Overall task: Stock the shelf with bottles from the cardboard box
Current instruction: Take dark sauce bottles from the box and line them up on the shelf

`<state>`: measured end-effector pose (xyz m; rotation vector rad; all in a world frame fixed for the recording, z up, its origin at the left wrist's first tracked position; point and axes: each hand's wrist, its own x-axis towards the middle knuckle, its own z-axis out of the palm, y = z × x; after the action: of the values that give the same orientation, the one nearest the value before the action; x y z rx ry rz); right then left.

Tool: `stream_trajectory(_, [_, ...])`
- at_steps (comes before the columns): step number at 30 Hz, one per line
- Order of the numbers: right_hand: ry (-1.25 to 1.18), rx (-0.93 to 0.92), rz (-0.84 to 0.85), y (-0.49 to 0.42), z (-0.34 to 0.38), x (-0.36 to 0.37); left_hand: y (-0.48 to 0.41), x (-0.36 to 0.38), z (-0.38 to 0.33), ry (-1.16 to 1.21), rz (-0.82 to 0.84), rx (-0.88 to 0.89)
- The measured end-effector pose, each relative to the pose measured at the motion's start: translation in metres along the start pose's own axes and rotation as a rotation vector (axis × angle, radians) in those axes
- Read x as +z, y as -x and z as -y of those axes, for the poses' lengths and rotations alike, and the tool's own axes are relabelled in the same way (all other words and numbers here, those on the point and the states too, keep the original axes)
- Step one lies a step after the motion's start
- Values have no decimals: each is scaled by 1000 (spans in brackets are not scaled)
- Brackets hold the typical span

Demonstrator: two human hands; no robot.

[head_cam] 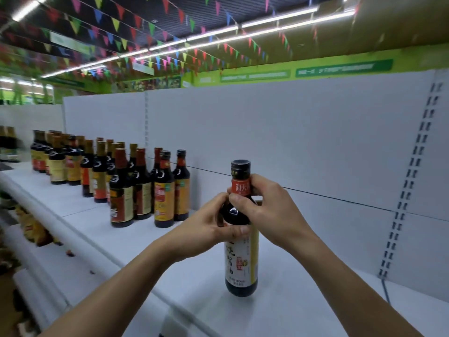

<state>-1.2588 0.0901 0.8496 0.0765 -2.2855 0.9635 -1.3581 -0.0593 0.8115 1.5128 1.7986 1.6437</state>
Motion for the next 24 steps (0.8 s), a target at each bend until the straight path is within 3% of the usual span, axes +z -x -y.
stream_trajectory(24, [331,389,-409,29,-84,-68,-140,87,63,182,435,-9])
